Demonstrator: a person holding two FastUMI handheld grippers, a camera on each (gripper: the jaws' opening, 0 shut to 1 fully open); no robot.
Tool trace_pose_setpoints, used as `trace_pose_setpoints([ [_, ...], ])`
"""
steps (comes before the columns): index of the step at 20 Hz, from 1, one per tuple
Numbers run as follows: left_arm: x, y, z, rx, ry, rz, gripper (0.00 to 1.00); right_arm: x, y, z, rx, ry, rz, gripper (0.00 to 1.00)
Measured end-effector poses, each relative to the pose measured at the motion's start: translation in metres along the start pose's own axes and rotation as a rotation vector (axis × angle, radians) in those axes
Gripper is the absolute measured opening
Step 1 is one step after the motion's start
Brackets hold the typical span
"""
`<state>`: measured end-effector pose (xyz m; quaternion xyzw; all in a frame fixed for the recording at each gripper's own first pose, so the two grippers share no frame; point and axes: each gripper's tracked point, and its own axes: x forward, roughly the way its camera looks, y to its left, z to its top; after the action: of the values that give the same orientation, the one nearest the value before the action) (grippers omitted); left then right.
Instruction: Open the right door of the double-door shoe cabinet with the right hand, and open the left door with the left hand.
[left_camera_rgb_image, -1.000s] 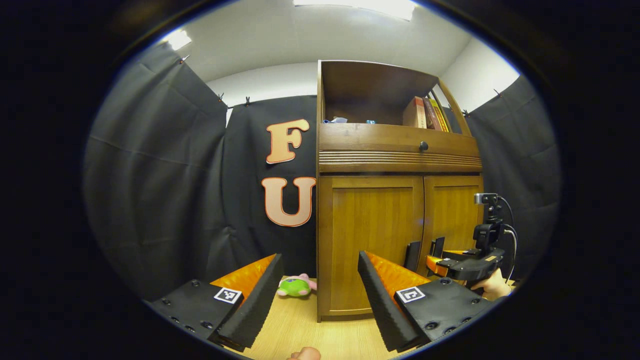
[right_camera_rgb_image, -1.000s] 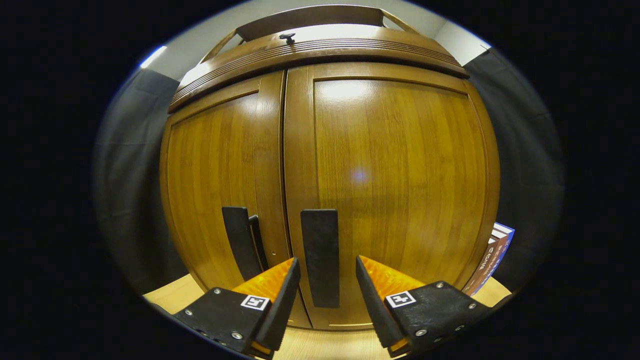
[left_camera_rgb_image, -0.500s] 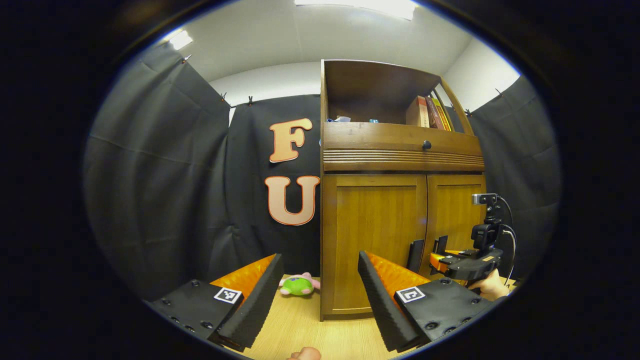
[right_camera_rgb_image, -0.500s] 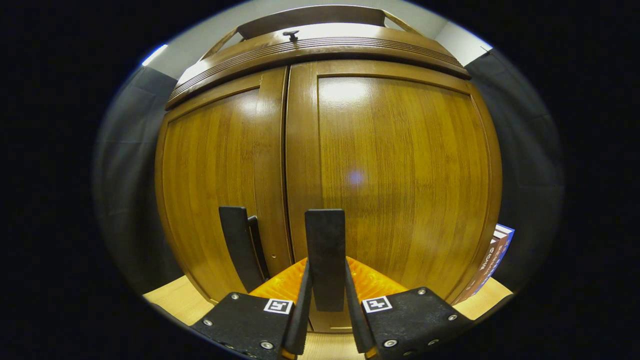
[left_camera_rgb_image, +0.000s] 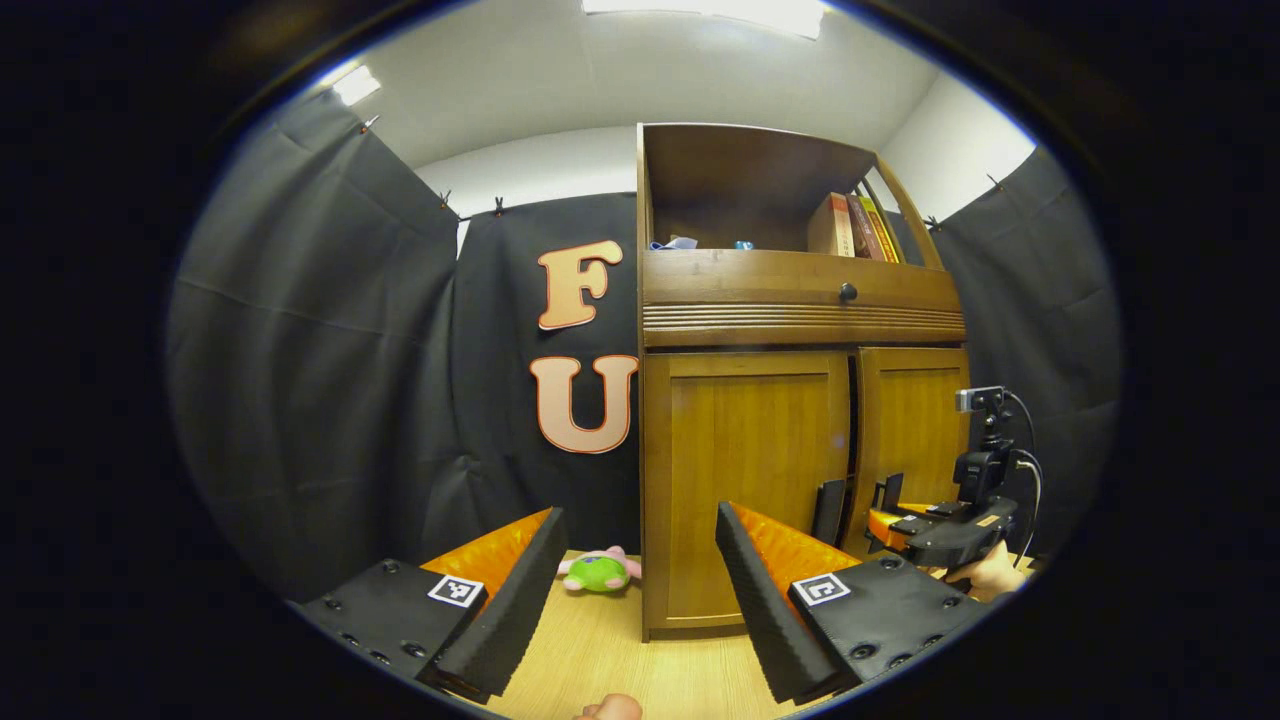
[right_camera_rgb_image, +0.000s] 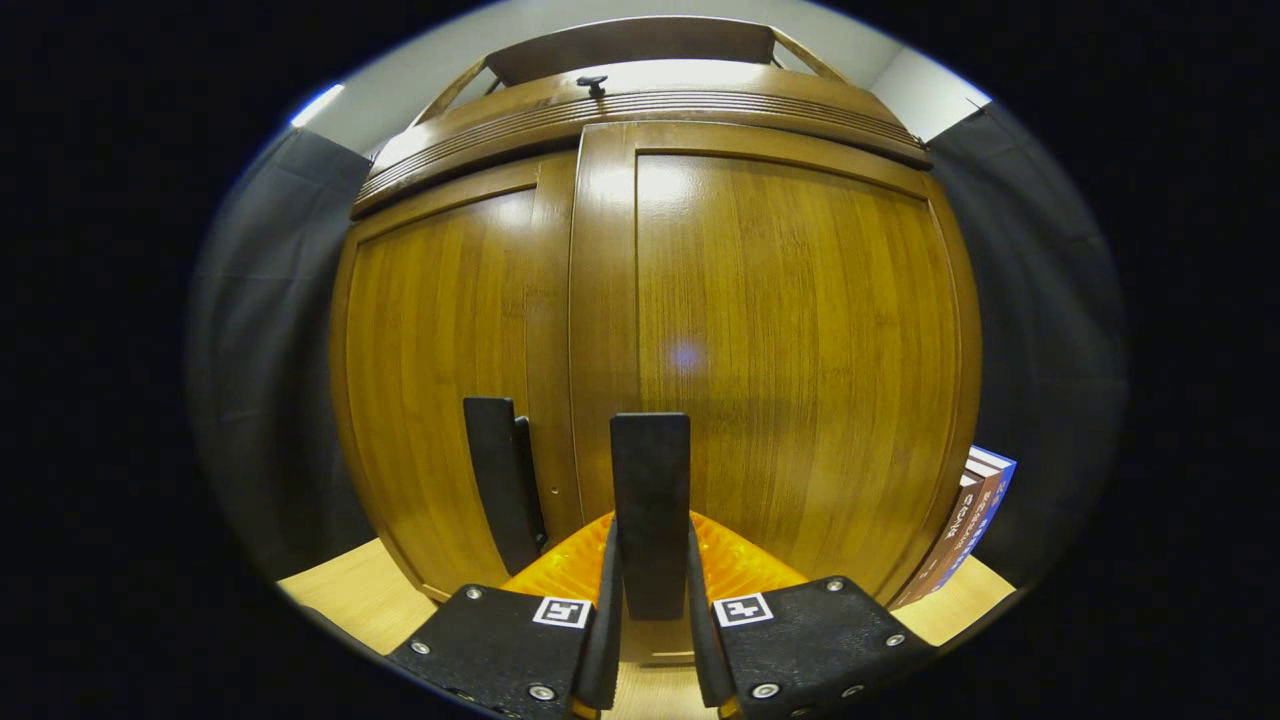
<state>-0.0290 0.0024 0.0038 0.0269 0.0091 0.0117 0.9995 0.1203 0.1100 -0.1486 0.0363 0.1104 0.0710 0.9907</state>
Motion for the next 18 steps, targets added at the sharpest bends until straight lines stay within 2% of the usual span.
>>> trace_pose_setpoints([
  [2,-0.004,-0.002,0.001,0.001,-0.003,-0.006,0.94,-0.011,-0.002,-0.001,0.001,-0.004,0.013,0.3],
  [18,-0.023,-0.01,0.006,-0.026,-0.015,-0.028,0.95,-0.101,-0.035,-0.001,-0.005,-0.002,0.065,0.3],
])
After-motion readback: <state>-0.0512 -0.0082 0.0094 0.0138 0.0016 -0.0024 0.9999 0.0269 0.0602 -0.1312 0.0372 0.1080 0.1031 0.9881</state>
